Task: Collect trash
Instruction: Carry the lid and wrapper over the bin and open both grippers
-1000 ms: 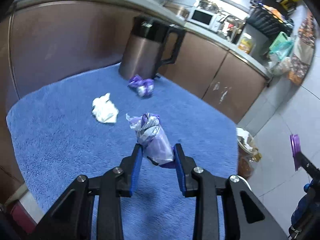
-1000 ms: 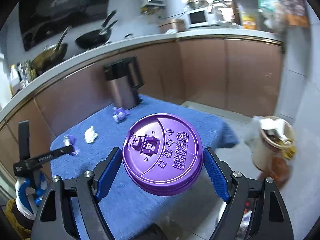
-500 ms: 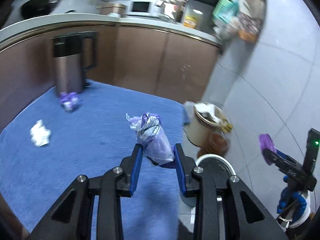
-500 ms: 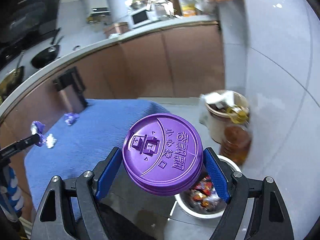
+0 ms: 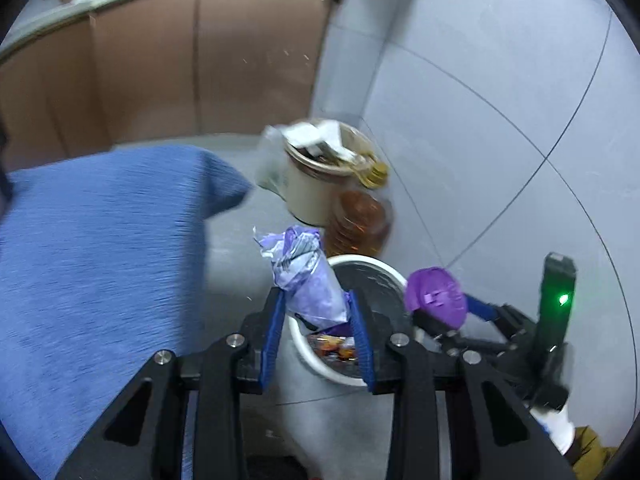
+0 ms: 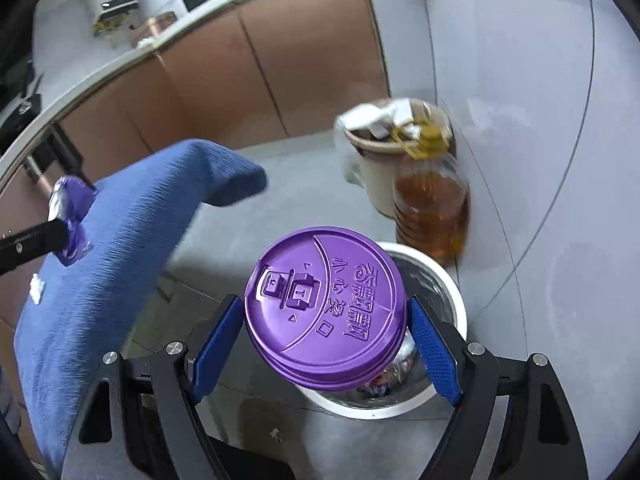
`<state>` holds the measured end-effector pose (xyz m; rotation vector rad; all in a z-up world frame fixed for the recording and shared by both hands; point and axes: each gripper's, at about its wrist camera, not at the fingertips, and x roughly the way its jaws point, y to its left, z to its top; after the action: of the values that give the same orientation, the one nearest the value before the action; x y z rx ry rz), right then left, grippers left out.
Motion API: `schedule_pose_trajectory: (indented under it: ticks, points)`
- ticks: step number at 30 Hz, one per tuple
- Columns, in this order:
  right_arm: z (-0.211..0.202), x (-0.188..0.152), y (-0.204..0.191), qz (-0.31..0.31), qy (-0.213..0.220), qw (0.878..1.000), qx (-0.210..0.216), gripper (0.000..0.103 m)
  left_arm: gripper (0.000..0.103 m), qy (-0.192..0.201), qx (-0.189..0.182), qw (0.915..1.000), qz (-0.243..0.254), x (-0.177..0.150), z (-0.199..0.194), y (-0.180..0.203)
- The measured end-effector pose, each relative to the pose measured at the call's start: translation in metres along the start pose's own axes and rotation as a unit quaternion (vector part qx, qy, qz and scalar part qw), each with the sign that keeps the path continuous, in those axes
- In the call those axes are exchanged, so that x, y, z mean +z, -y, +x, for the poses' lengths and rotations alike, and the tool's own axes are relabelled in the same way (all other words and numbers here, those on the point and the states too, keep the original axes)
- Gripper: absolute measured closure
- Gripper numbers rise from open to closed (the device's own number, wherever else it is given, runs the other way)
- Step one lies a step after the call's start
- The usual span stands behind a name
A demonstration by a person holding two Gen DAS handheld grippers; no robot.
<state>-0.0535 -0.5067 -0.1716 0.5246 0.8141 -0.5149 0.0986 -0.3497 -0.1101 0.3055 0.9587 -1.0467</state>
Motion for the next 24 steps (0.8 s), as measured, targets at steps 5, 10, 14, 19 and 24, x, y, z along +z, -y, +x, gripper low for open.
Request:
schedule_pose_trajectory:
  ticks: [5, 10, 14, 19, 24]
  points:
    - [0.026, -0.004, 0.025, 0.021, -0.026, 0.999, -0.012, 0.020, 0.071, -0.031, -0.032, 0.9990, 0.002, 0.014, 0.043, 0.019]
    - [0.045, -0.009, 0.035, 0.025, -0.045, 0.998, -0.021, 0.019, 0.062, -0.052, -0.068, 0.9963, -0.008, 0.023, 0.069, 0.030]
    - [0.054, -0.012, 0.040, 0.031, -0.053, 0.998, -0.029, 0.019, 0.051, -0.051, -0.082, 0.9952, -0.017, 0.026, 0.068, 0.028]
    - [0.053, -0.014, 0.039, 0.032, -0.054, 0.997, -0.035, 0.017, 0.051, -0.041, -0.086, 0.9952, -0.021, 0.027, 0.057, 0.025]
    - [0.046, -0.011, 0.037, 0.028, -0.046, 0.998, -0.040, 0.015, 0.051, -0.017, -0.080, 0.9964, -0.023, 0.027, 0.032, 0.018]
